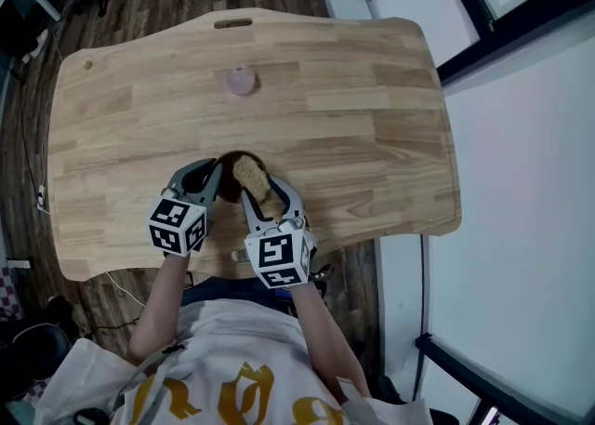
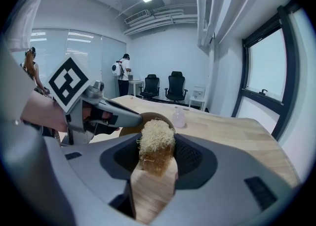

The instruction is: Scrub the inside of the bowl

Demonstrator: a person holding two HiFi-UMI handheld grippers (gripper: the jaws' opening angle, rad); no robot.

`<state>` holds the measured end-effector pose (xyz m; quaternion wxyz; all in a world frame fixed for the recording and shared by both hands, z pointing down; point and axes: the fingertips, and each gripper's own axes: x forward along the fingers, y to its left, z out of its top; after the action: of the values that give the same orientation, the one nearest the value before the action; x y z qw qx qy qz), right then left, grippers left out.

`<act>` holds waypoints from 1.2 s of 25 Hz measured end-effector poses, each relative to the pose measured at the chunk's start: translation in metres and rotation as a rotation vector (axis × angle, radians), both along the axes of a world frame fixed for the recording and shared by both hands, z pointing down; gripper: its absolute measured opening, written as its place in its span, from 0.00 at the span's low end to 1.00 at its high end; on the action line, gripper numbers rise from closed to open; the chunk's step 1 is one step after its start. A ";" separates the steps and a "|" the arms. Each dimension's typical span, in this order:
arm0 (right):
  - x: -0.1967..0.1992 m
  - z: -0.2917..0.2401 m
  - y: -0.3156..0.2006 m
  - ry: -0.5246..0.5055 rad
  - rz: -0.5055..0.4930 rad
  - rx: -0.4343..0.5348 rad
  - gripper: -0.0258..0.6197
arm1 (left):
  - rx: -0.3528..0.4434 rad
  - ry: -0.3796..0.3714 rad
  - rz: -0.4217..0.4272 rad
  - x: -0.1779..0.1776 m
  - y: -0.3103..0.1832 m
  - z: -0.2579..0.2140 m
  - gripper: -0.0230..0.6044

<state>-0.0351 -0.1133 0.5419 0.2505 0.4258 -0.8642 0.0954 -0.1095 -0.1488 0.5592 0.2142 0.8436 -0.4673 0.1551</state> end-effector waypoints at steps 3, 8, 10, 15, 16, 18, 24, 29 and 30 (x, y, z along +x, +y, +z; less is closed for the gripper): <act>0.001 -0.018 -0.001 0.002 0.027 0.041 0.32 | 0.063 0.013 0.019 0.006 0.004 -0.026 0.07; 0.008 -0.035 -0.001 0.023 0.062 0.078 0.32 | 0.146 0.065 0.059 0.021 0.011 -0.055 0.07; 0.009 -0.038 0.000 0.015 0.072 0.084 0.33 | 0.178 0.055 0.075 0.027 0.014 -0.063 0.07; 0.005 -0.046 0.005 -0.010 0.058 0.094 0.32 | 0.199 0.083 0.091 0.027 0.019 -0.069 0.07; 0.003 -0.047 0.006 -0.018 0.050 0.094 0.32 | 0.202 0.091 0.095 0.027 0.020 -0.070 0.07; -0.001 -0.048 0.010 -0.032 0.033 0.090 0.33 | 0.206 0.101 0.103 0.028 0.021 -0.071 0.07; -0.002 -0.047 0.015 -0.056 0.005 0.061 0.32 | 0.210 0.102 0.122 0.031 0.023 -0.073 0.07; -0.009 -0.036 0.022 -0.041 -0.033 -0.003 0.32 | 0.184 0.115 0.117 0.028 0.023 -0.068 0.07; -0.012 -0.032 0.025 -0.040 -0.050 -0.026 0.32 | 0.177 0.121 0.112 0.027 0.023 -0.067 0.07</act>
<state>-0.0474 -0.0879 0.5094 0.2409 0.3988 -0.8781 0.1091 -0.0827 -0.1259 0.4921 0.1578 0.8917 -0.4177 0.0740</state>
